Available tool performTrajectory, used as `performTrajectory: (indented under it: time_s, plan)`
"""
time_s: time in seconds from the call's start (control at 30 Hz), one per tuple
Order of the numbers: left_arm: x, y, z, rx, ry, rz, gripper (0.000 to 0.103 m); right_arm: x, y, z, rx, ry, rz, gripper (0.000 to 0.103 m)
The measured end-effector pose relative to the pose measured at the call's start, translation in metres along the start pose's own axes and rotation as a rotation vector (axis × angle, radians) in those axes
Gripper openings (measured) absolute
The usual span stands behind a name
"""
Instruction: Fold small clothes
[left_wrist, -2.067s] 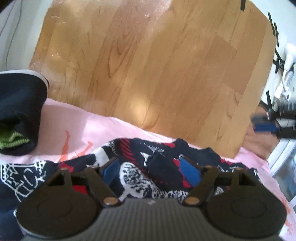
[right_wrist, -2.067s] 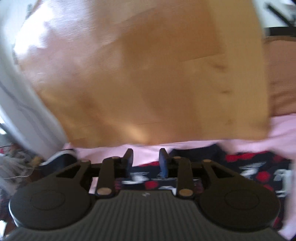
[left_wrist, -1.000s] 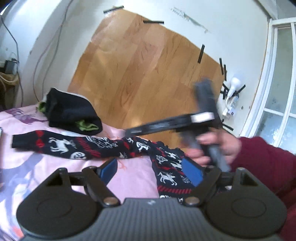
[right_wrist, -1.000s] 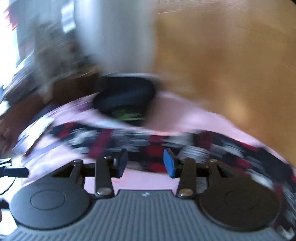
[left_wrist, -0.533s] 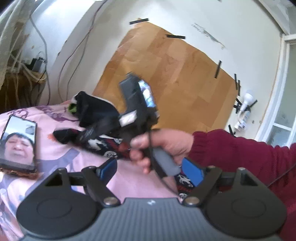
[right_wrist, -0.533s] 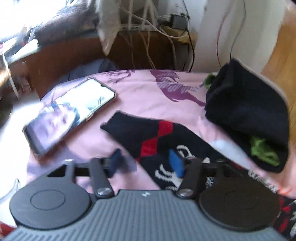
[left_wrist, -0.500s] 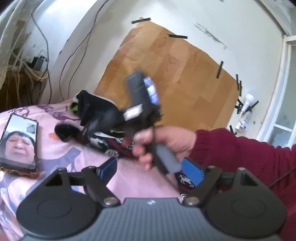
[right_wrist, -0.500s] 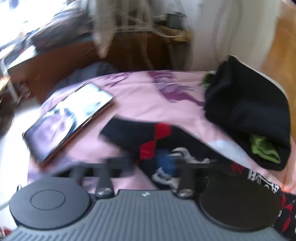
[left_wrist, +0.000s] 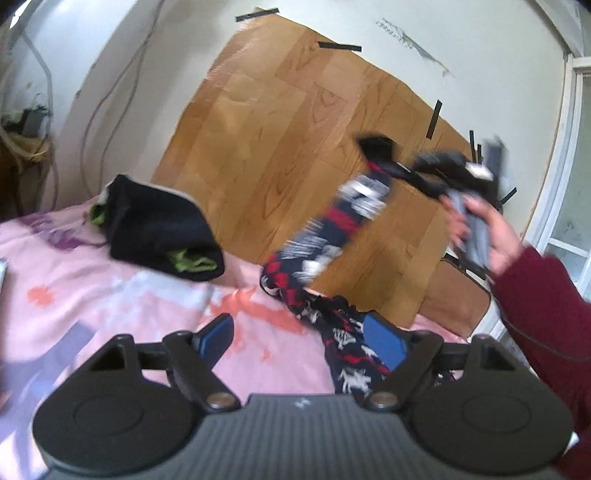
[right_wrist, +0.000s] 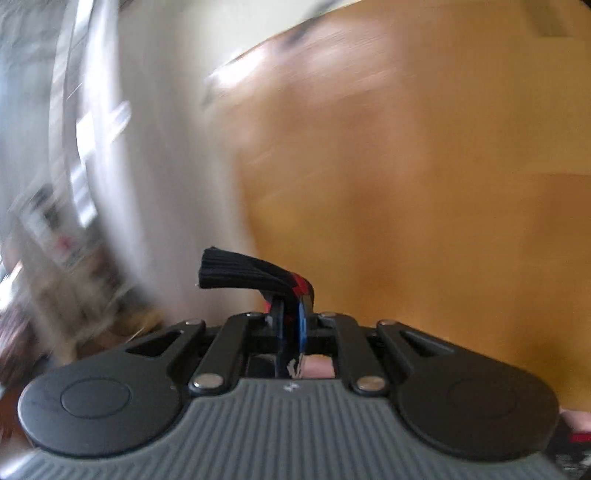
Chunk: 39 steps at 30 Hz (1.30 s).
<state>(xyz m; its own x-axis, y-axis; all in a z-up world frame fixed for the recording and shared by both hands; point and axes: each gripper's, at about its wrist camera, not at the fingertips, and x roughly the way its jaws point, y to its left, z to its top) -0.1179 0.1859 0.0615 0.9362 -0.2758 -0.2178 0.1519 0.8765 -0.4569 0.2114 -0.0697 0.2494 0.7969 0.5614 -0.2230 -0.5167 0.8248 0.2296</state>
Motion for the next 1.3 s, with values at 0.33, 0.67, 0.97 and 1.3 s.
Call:
performTrajectory:
  time_s: [0.33,0.67,0.97,1.3]
  plan:
    - [0.179,-0.050,0.046,0.099,0.164,0.012,0.080,-0.108,-0.226,-0.122,0.366,-0.078,-0.344,0.011]
    - [0.367,-0.054,0.020,0.087,0.464,0.077,0.044,-0.133,-0.280,-0.209,0.575,-0.047,-0.401,0.014]
    - [0.379,-0.066,0.021,0.140,0.369,0.036,0.024,-0.138,-0.289,-0.217,0.544,-0.096,-0.486,0.008]
    - [0.392,-0.066,0.001,0.192,0.373,0.101,0.026,-0.157,-0.293,-0.225,0.550,-0.156,-0.589,0.008]
